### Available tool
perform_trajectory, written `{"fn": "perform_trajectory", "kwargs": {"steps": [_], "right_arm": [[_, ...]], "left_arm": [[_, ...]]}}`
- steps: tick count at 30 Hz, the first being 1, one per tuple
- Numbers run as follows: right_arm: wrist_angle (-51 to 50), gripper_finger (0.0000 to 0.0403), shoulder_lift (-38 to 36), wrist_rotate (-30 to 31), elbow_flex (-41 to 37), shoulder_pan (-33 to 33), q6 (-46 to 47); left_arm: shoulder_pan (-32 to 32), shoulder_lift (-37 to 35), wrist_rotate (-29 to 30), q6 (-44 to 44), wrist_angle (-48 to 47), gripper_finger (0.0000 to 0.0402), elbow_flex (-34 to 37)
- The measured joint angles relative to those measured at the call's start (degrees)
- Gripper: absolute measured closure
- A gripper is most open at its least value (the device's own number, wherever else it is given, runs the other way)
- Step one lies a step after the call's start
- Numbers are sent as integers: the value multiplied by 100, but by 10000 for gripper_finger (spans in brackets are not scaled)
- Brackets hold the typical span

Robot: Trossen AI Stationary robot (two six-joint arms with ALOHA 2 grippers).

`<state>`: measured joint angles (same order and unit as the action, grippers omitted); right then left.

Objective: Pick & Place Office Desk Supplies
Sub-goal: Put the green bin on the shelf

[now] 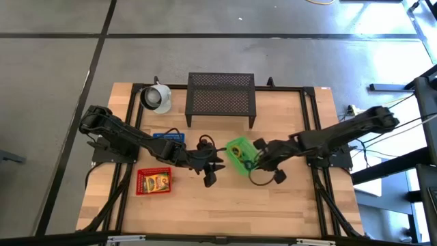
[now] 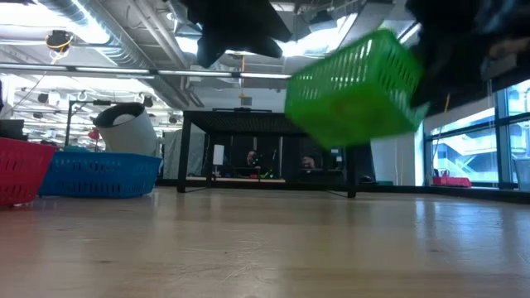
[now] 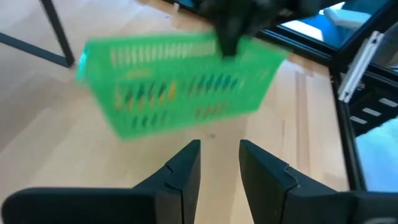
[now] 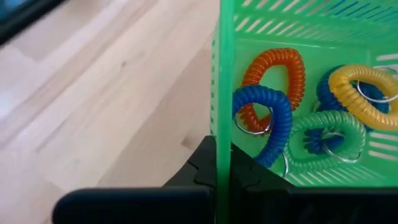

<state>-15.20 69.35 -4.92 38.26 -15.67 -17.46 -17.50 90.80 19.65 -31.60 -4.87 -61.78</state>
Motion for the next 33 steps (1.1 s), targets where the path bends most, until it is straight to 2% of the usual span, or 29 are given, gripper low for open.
{"fn": "perform_trajectory", "kwargs": {"steps": [5,10,16,22,27,33], "right_arm": [[-449,401,-894,666,41,-122,427],[-1622,402,-1021,924,799,217,877],[-2567,402,-552,1038,2065,1048,807],[-2727,402,154,1054,2631,2066,803],[-2739,399,803,1072,2815,2737,605],[-2732,397,1278,1068,3077,3155,-22]], "left_arm": [[2,0,205,-3,-21,298,2],[13,0,486,18,-14,298,2],[175,0,757,439,-3,298,2],[504,0,896,1576,36,298,2],[846,-183,1647,2286,21,298,9],[1227,-759,2346,3252,-405,298,9]]}}
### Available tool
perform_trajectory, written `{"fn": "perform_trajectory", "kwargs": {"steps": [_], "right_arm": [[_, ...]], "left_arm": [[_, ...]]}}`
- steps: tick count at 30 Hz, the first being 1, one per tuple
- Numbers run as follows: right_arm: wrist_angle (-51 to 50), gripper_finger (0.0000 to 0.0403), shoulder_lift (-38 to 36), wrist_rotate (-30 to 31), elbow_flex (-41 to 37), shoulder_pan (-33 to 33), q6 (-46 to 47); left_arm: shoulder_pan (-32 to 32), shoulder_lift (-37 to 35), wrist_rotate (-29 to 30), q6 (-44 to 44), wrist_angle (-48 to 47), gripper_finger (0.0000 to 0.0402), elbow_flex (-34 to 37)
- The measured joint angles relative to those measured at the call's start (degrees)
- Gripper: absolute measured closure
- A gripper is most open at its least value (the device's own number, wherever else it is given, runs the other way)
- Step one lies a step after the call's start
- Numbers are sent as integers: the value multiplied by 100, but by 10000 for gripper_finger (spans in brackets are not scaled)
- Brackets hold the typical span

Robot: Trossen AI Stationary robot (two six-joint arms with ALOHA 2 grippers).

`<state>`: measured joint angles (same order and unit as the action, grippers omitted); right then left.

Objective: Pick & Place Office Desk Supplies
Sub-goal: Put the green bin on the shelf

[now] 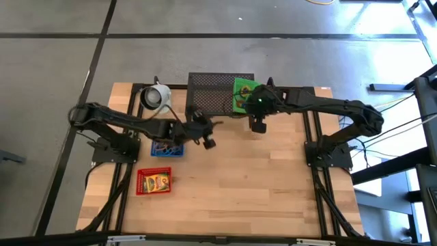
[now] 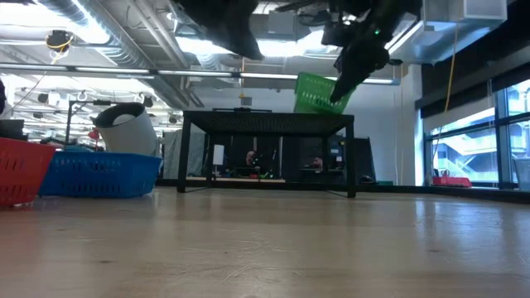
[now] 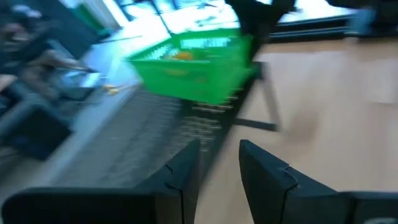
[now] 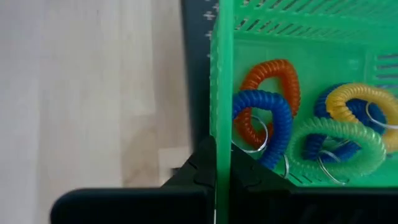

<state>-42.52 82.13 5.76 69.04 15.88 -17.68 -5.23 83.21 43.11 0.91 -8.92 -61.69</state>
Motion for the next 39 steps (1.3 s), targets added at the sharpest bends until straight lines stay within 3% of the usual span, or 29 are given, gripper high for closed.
{"fn": "perform_trajectory", "kwargs": {"steps": [5,11,31,39], "right_arm": [[-5,396,122,0,236,181,-384],[-114,396,129,-32,330,328,-551],[-514,393,131,-83,330,347,-533],[-504,359,131,-81,330,347,-538]], "left_arm": [[287,-534,443,209,-537,298,-7],[552,-897,454,456,-933,298,-7],[773,-915,437,738,-916,298,-7],[771,-915,437,738,-917,298,-7]]}}
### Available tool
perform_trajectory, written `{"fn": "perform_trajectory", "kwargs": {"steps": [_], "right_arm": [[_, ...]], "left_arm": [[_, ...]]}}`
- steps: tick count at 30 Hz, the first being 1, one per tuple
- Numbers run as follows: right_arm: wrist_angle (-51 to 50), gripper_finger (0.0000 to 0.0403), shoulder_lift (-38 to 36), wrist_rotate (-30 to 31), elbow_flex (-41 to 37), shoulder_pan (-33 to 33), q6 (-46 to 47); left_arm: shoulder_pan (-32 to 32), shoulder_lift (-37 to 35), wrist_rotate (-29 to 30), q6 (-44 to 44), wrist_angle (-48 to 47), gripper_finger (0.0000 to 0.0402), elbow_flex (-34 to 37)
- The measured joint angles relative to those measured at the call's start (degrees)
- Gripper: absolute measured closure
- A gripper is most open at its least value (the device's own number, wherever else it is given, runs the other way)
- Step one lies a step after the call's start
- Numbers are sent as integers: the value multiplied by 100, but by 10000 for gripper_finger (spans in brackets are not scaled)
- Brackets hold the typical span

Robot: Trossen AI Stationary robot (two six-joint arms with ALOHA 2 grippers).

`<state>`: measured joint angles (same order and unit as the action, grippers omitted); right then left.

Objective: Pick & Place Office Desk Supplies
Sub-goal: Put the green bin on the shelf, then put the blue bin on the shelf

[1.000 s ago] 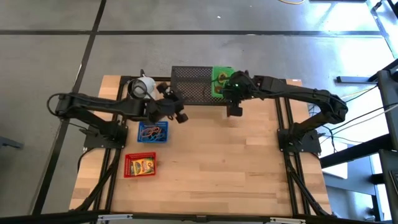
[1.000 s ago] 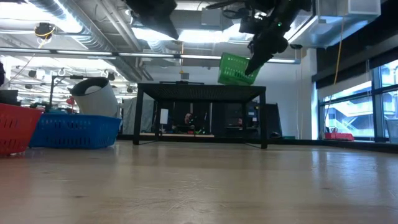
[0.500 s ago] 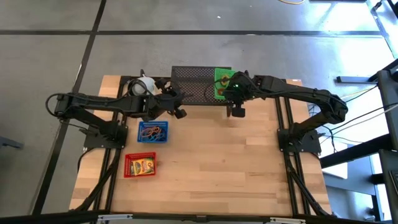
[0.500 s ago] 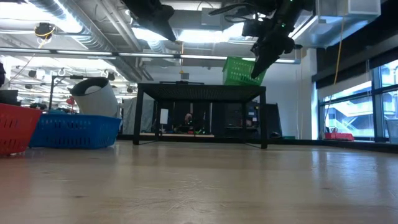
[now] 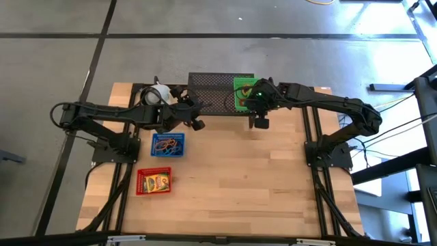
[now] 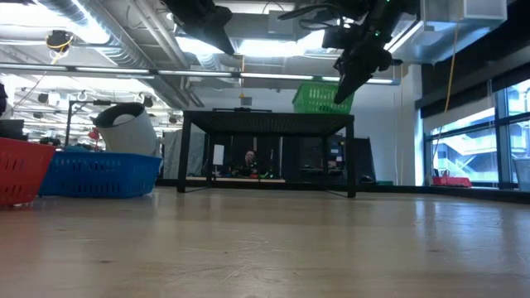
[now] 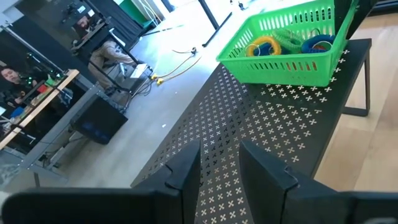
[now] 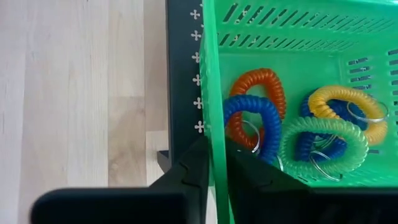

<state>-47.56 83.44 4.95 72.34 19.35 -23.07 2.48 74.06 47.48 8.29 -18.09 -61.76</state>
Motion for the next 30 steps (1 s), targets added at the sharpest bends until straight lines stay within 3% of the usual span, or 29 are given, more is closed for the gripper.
{"fn": "perform_trajectory", "kwargs": {"steps": [12,18,21,26,30], "right_arm": [[131,290,-83,22,22,-4,-9],[-27,255,-243,68,544,-4,22],[-181,246,-344,68,891,-6,249],[-639,243,-555,66,1405,-7,636],[-875,243,-789,66,1616,-26,808]], "left_arm": [[0,0,0,-8,1,296,0],[-2,2,-35,-552,-7,279,0],[-7,2,-491,-1028,-62,268,0],[-9,9,-1951,-1966,-636,252,0],[-81,20,-2340,-3217,-1544,251,0]]}}
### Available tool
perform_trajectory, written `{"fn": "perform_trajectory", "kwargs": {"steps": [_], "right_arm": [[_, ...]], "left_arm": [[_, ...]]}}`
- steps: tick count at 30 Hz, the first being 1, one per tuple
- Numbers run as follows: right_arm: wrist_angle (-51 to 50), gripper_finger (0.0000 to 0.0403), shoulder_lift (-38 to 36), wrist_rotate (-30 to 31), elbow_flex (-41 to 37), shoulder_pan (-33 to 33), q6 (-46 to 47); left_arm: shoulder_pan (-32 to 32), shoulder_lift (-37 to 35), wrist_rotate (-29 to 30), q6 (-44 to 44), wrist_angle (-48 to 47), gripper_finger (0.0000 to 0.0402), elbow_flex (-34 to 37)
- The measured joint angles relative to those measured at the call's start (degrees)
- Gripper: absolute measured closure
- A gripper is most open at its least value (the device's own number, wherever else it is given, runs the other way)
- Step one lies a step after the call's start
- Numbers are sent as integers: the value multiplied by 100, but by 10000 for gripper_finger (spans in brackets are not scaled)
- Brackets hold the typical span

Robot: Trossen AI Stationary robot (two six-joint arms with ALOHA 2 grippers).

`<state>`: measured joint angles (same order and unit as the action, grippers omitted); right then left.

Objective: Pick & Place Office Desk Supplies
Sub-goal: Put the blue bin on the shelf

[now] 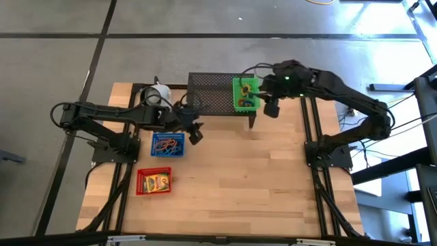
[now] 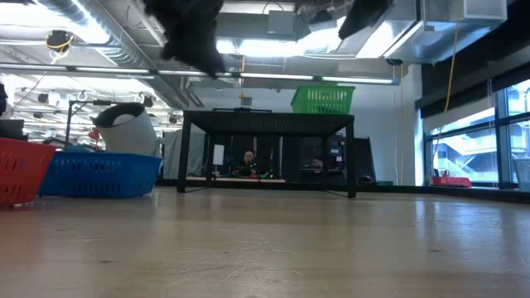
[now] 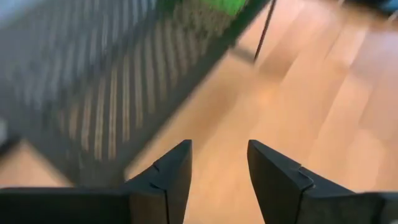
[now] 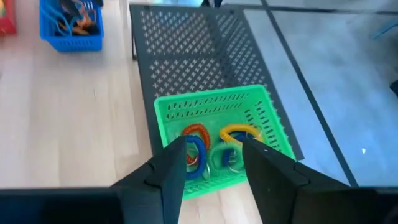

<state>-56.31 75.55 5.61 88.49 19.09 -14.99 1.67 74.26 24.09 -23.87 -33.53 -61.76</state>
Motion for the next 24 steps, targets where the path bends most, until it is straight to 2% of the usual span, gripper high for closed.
{"fn": "perform_trajectory", "kwargs": {"steps": [6,14,19,24], "right_arm": [[-119,243,-533,0,6,-171,315],[-329,243,-919,-5,6,-432,519],[-579,243,-968,-51,6,-618,564],[-737,243,-966,-46,6,-755,574]], "left_arm": [[-218,6,-331,-2340,-1587,255,0],[-545,769,-443,-4617,-2129,256,0],[-540,1410,-488,-5273,-2116,256,0],[-441,1874,-471,-5441,-2233,256,0]]}}
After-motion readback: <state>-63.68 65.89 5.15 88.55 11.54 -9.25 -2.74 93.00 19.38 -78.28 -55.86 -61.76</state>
